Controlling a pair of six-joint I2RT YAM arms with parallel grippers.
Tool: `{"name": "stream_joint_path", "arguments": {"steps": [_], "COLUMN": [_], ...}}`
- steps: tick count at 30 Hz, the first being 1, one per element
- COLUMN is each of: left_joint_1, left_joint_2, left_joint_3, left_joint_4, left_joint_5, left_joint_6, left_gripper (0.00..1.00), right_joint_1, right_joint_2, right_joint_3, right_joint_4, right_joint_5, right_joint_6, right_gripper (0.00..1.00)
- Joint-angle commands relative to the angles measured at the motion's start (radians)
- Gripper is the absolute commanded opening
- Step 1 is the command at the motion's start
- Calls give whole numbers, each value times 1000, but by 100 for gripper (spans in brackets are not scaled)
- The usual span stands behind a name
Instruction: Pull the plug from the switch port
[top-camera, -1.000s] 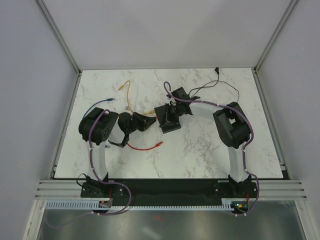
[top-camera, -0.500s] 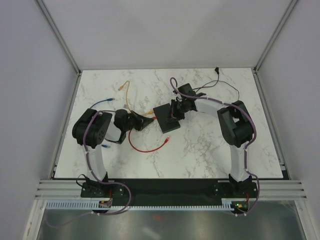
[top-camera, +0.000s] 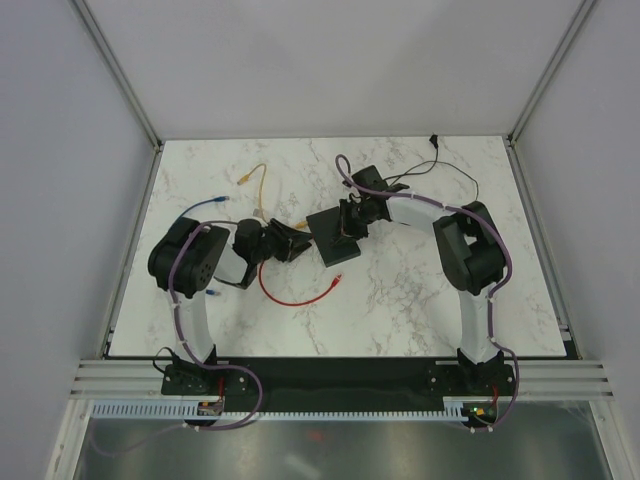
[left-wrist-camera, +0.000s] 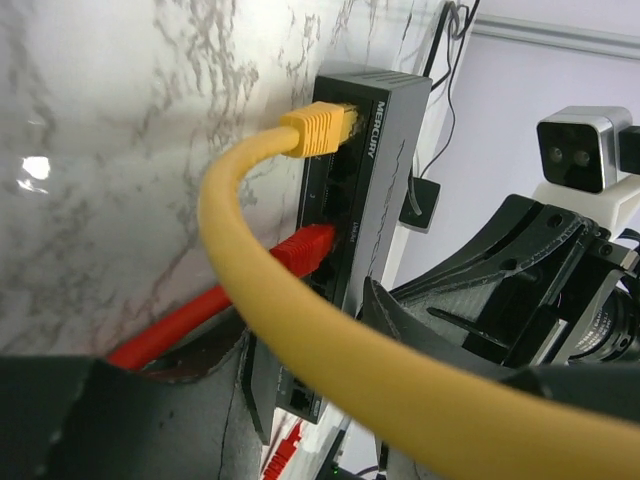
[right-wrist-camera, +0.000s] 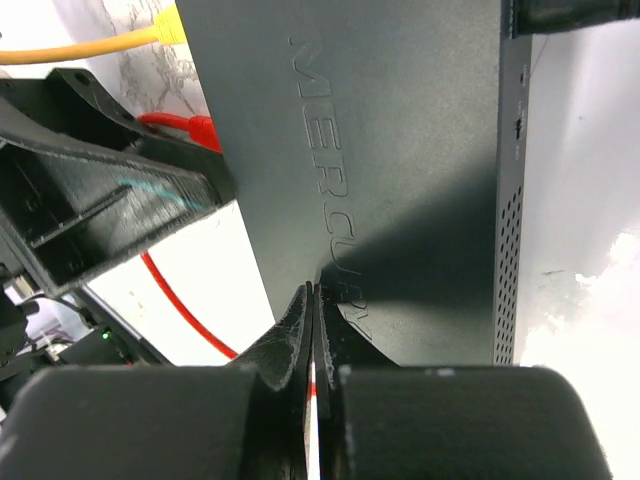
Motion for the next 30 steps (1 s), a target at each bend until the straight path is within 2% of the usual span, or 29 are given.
{"name": "stream_joint_path", "arguments": {"steps": [1,4,9,14,23,27,30], "left_joint_1": [-24,-12,-1,4,28,27,25], "left_joint_2": [-12,-5,-8,-5,-54,-65,-19], "left_joint_3": [-13,-8,71,81,15,-4,27], "left_joint_4": [1,-28,-180,-188,-183,-172,-136], "left_joint_5": [-76,-104,-73,-61,-27,-30,-29], "left_joint_6": [-66,-76,-20,-35,-78,-95,-125], "left_gripper": [45,43,41,42,38,38,38], "right_joint_1": [3,-4,-34,-67,-77,-80,-78], "right_joint_2": [-10,2,-14,-19,4,45,42], "right_joint_3": [42,58,60,68,167,181,146], "right_joint_4": [-23,-48,-89,-114,-192,-192,-167], "right_joint_5": [68,68,138,161,197,142,108], "right_joint_6": [-36,-61,-104,-142,-242,-223,-193], "right_gripper": [4,5,9,27,43,42,34]}}
